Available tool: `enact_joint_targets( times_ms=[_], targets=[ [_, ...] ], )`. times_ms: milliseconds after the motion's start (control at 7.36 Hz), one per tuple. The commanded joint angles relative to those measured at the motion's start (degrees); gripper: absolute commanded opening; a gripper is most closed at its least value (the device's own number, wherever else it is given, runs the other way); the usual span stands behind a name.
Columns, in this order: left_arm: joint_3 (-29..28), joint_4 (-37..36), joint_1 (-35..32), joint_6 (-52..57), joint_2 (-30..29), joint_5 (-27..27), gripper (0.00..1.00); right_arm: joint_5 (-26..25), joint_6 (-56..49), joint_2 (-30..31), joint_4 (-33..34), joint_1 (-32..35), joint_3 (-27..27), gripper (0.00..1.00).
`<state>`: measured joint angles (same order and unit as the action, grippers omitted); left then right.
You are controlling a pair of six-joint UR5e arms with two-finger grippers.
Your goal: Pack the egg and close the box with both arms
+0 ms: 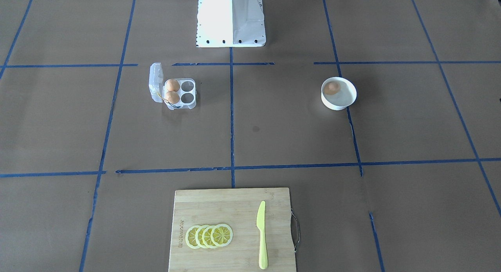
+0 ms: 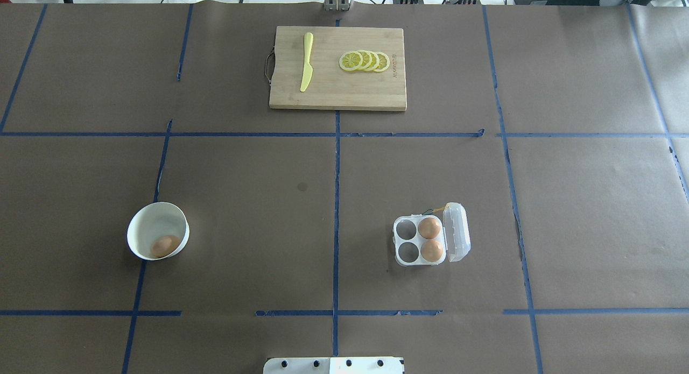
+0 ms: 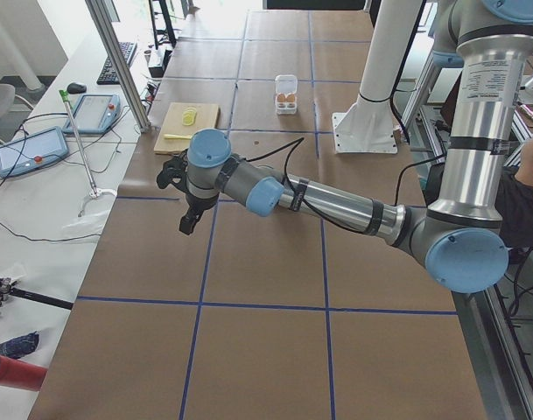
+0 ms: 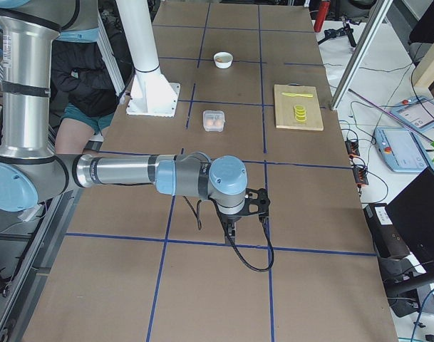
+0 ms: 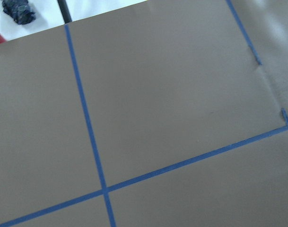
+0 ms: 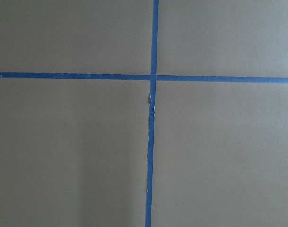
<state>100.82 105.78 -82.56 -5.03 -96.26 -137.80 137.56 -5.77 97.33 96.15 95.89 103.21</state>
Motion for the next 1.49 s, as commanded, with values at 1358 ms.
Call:
enact_joint_targets(
  times_ms=[1358],
  targets=[
    [15.46,4.7,43.94,-68.14,3.79,25.72,0.91,0.6,0.24,-0.56,0.09,-0.7,0.85,1.0]
  ],
)
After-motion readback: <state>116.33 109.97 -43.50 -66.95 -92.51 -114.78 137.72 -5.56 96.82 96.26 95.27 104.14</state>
